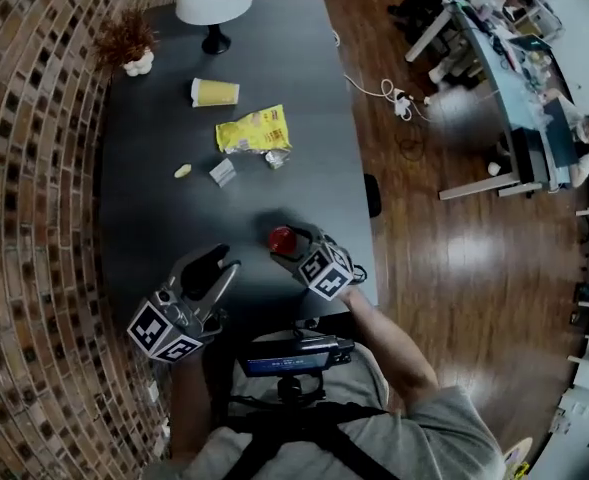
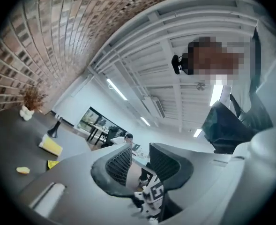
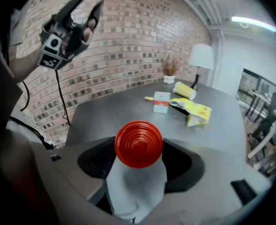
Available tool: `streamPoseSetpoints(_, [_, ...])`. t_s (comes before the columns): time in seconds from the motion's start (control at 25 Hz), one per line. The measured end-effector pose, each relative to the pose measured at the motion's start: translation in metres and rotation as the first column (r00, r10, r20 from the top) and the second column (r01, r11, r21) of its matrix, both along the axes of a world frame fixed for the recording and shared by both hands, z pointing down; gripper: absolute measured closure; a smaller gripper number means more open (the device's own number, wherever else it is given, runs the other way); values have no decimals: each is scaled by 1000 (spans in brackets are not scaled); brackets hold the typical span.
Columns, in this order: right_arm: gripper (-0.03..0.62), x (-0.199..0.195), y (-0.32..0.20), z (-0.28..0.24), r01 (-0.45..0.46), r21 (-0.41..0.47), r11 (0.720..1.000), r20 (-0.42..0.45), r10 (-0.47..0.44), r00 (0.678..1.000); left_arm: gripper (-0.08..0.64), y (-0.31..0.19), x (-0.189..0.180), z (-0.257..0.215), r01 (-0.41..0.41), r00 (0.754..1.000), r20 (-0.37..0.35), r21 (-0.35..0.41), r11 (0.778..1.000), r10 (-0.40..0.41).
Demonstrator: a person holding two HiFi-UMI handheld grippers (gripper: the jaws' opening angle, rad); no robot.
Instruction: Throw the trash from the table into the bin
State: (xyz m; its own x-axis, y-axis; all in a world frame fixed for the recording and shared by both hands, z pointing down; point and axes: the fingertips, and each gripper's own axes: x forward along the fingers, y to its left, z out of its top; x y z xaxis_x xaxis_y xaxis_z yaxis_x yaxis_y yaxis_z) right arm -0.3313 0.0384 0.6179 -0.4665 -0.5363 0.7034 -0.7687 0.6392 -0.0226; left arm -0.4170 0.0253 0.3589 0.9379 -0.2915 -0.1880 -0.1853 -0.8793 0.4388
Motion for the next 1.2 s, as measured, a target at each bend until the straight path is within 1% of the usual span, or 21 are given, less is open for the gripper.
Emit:
streamPoseSetpoints(0.04, [278, 31, 16, -12, -62, 13, 998, 29, 62, 998, 454, 5, 16, -3, -15, 1000, 7, 12, 1000, 15])
streamPoseSetpoints(0.12, [278, 98, 48, -30, -189, 27, 982, 84, 186, 979, 454, 15, 47, -10, -30, 999, 23, 36, 999, 29])
streamPoseSetpoints(0.2, [278, 167, 78, -38, -298, 31, 954, 129, 292, 948, 454, 25, 80, -16, -25, 999, 43, 52, 998, 23])
streamPoseSetpoints(0.28, [278, 232, 100, -45, -379, 41, 924, 159, 369, 916, 454, 36, 115, -19, 0, 998, 63, 47, 999, -3])
streamPoseSetpoints(0.36, [278, 293, 119, -51, -431, 55, 901, 176, 416, 892, 454, 51, 150, -21, 29, 997, 74, 24, 999, -31])
streamPoseSetpoints(0.48, [278, 375, 137, -52, -479, 61, 876, 180, 462, 868, 454, 76, 201, -23, 48, 995, 92, -4, 999, -48])
streamPoseSetpoints(0.56, [278, 418, 146, -51, -501, 61, 863, 175, 485, 857, 454, 93, 230, -26, 39, 993, 109, -2, 999, -39])
streamPoseSetpoints(0.64, [278, 451, 146, -51, -518, 72, 853, 166, 501, 849, 454, 101, 252, -28, 29, 993, 112, 12, 1000, -30])
streamPoseSetpoints(0.72, [278, 469, 138, -52, -521, 87, 849, 142, 507, 850, 454, 102, 264, -28, 20, 995, 101, 24, 1000, -22])
streamPoseSetpoints(0.8, [278, 468, 134, -51, -513, 88, 854, 114, 503, 857, 454, 102, 266, -24, 10, 996, 86, 25, 1000, -12])
streamPoseSetpoints(0.92, [278, 458, 133, -49, -501, 65, 863, 81, 496, 865, 454, 100, 263, -20, 4, 999, 47, 5, 1000, -4])
streamPoseSetpoints(1.04, [278, 455, 128, -39, -469, 31, 882, 35, 468, 883, 454, 92, 260, -21, 9, 1000, 23, 1, 1000, -9])
streamPoseSetpoints(1.2, [278, 455, 119, -14, -399, -3, 917, -24, 399, 917, 454, 77, 256, -18, 49, 998, 47, -16, 999, -48])
